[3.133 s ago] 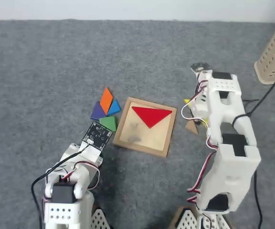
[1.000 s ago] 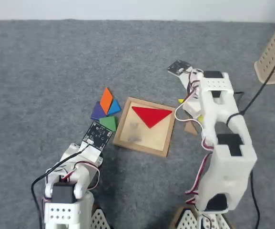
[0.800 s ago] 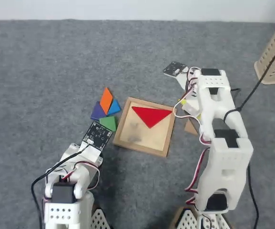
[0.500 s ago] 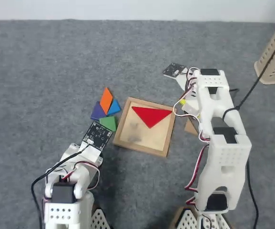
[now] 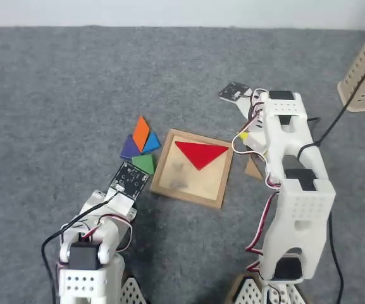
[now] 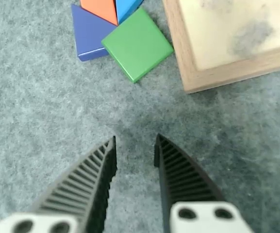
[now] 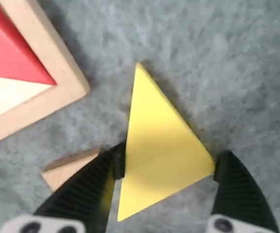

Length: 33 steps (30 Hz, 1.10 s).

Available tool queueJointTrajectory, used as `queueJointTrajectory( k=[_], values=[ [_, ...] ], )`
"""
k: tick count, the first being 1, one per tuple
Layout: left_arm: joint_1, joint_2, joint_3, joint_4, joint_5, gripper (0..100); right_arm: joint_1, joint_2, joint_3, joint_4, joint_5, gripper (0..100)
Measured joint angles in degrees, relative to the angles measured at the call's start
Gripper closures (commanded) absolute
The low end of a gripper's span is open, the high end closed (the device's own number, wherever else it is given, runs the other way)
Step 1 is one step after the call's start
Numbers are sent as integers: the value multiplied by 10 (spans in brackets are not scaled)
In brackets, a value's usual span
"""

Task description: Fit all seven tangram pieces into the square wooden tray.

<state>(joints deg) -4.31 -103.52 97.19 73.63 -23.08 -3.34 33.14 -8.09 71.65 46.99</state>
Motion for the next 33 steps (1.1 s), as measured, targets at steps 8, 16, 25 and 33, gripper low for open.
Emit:
queueJointTrajectory(
  k=[8,16,25,33],
  values=[
    [0,0,0,0,0,881,-3,0,0,2,-69,750],
    [0,0,0,0,0,881,5,-31,0,40,-113,750],
    [0,0,0,0,0,881,3,-102,0,92,-197,749],
    [0,0,0,0,0,881,-8,-104,22,84,-175,672]
  ],
)
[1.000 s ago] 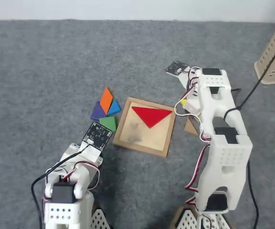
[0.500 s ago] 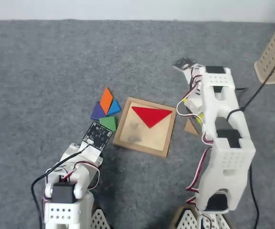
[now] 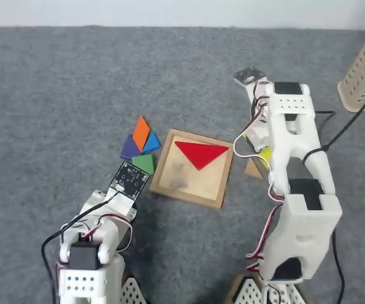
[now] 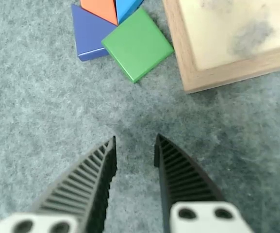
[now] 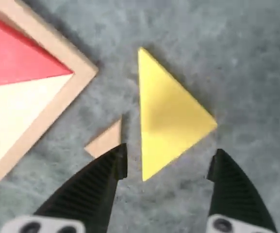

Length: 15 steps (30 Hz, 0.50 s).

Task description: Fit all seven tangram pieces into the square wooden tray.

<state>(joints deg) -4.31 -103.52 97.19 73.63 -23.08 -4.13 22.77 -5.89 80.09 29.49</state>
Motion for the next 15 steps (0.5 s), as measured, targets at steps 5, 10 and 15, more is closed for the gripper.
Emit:
queueJointTrajectory(
  k=[5,10,15],
  values=[
    [0,0,0,0,0,881,2,25,19,-53,9,673],
    [0,0,0,0,0,881,-2,43,19,-65,11,673],
    [0,0,0,0,0,881,0,57,22,-82,10,673]
  ],
)
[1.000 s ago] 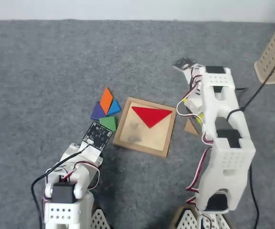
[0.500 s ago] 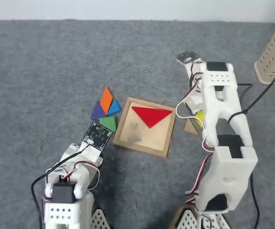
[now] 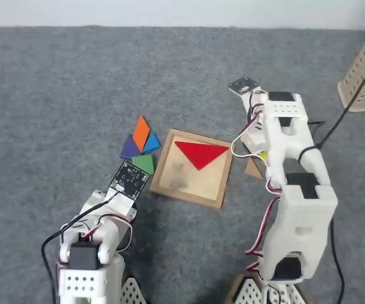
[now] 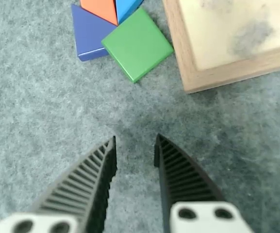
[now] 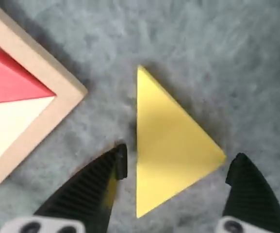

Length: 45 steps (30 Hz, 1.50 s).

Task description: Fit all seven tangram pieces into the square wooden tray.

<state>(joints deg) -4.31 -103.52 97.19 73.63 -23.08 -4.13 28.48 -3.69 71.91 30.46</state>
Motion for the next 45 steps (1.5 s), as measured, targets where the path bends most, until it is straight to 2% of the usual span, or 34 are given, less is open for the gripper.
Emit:
queueJointTrajectory(
  k=[7,25,41,45],
  values=[
    [0,0,0,0,0,881,1,18,0,-14,1,675],
    [0,0,0,0,0,881,20,25,-3,-29,-6,830],
    [0,0,0,0,0,881,18,-22,-1,-15,-11,834],
    [0,0,0,0,0,881,16,-27,-1,-9,-11,794]
  ],
)
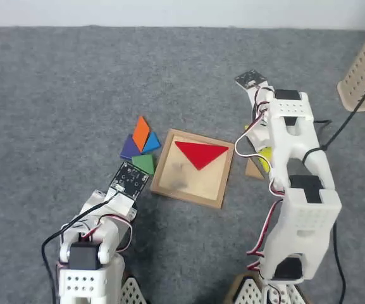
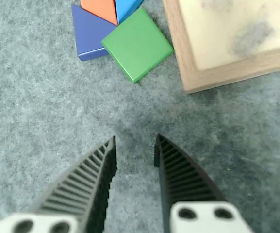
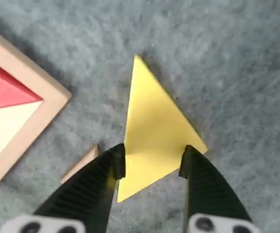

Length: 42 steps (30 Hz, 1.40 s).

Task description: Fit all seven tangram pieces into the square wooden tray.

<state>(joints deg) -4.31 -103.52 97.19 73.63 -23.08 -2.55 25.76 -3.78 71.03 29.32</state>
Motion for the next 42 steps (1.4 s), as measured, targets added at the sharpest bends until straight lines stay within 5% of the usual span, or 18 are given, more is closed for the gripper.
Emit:
queueJointTrajectory(
  k=[18,42],
  values=[
    [0,0,0,0,0,881,3,0,0,2,15,650],
    [0,0,0,0,0,881,-4,73,-22,-6,20,667]
  ],
)
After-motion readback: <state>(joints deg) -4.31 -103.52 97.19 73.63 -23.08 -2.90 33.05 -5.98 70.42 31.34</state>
